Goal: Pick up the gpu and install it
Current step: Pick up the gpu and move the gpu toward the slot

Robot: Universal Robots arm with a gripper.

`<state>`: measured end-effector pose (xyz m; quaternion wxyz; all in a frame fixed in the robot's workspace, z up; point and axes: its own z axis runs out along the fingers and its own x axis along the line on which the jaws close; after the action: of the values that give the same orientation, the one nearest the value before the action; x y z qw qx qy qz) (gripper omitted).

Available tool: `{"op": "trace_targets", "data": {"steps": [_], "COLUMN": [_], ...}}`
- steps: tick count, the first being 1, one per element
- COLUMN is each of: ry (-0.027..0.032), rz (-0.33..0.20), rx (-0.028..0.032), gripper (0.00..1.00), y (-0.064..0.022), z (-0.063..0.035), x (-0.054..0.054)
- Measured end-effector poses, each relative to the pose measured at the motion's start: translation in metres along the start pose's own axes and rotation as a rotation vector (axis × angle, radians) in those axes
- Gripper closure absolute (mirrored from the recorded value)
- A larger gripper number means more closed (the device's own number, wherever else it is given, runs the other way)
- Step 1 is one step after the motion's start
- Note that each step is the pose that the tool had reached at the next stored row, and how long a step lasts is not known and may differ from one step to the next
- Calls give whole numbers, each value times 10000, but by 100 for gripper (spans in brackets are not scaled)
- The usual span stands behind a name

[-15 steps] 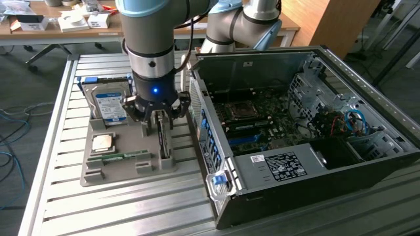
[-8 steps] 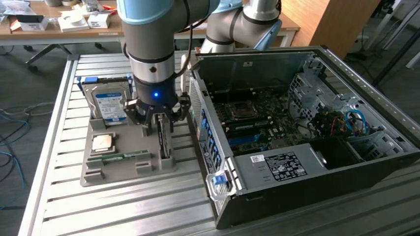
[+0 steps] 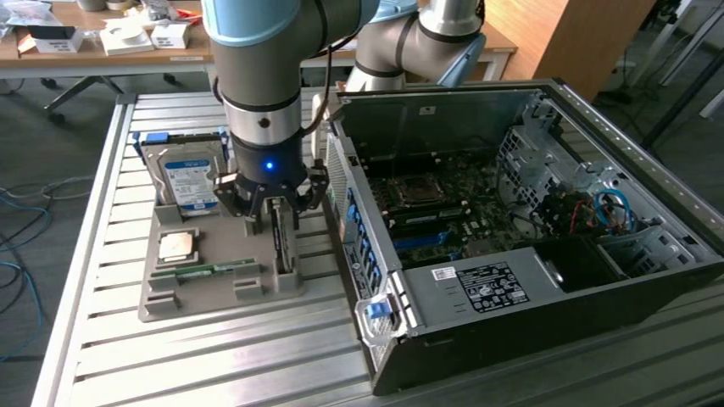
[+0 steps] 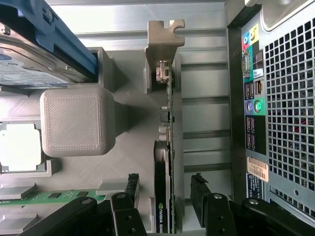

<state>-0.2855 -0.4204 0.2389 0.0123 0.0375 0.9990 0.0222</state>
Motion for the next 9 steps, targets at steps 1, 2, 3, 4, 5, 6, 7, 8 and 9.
{"op": "trace_targets", "data": {"steps": [1,2,3,4,5,6,7,8,9], "ry": [-1,0,-1,-1,-1,-1,-1,-1,0], "rz": [0,0,0,0,0,0,0,0,0], "rx": [-1,-1,-1,-1,-1,-1,-1,-2,-1], "gripper": [45,45,47,47,53,53,60,60,60], "y": [0,0,0,0,0,0,0,0,0], "z": [1,1,1,1,1,1,1,1,0], "x": [0,0,0,0,0,0,0,0,0]}}
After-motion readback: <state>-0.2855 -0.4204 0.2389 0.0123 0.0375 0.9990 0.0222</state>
